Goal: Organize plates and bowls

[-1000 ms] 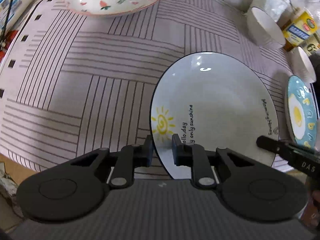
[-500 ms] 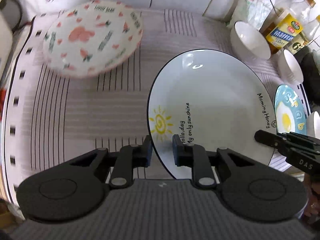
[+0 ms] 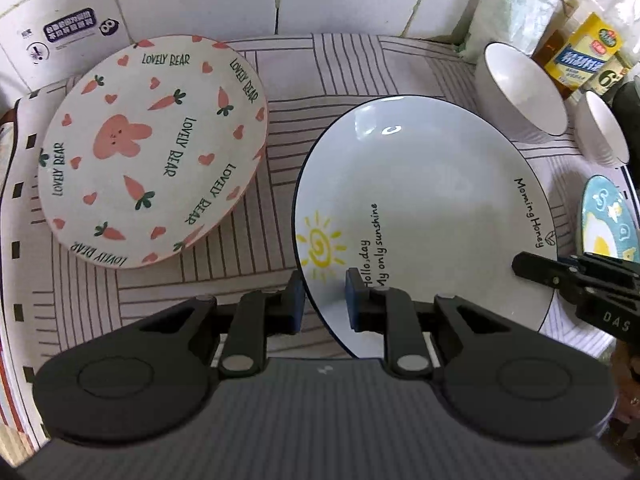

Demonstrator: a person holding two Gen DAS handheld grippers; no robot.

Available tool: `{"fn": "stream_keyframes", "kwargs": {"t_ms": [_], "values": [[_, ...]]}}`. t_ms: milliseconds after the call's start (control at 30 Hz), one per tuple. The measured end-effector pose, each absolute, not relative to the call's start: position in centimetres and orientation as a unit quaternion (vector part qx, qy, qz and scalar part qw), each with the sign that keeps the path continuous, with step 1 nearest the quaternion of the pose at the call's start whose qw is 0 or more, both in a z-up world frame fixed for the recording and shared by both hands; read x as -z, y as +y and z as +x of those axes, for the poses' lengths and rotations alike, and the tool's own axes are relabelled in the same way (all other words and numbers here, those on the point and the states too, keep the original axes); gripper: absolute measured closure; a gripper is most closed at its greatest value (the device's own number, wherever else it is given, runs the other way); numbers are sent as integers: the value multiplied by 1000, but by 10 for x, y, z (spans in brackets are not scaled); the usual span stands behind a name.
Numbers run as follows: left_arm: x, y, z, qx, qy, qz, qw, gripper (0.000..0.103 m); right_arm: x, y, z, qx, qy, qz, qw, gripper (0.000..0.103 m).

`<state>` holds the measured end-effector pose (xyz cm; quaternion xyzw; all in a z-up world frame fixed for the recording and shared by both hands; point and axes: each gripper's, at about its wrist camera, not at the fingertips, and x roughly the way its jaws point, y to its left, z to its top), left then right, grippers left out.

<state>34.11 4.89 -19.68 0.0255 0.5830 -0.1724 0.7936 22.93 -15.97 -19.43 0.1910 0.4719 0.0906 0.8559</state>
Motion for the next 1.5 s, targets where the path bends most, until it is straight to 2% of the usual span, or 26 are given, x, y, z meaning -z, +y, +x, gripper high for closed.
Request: {"fn": "stream_keyframes", "kwargs": {"t_ms": [400,667,833,1167,1300,1400,1500], "values": [[214,42,341,157,610,5,777,84,203,-152,241,-59,495,135,856,79],[194,40,328,142,612,0,778,83,165,-146,208,-44,478,80,874,76],[165,37,310,146,595,14,790,79,127,-167,166,-15,441,105,891,67],[112,-6,275,212,548,61,807,70,61,-215,91,43,367,158,916,56],[95,-38,263,252,524,82,810,62,53,-225,72,65,356,142,921,49],[89,-65,255,278,513,98,806,60,52,-237,64,83,354,135,922,47],[89,-93,253,297,511,113,799,55,55,-252,56,92,352,151,919,44]]}}
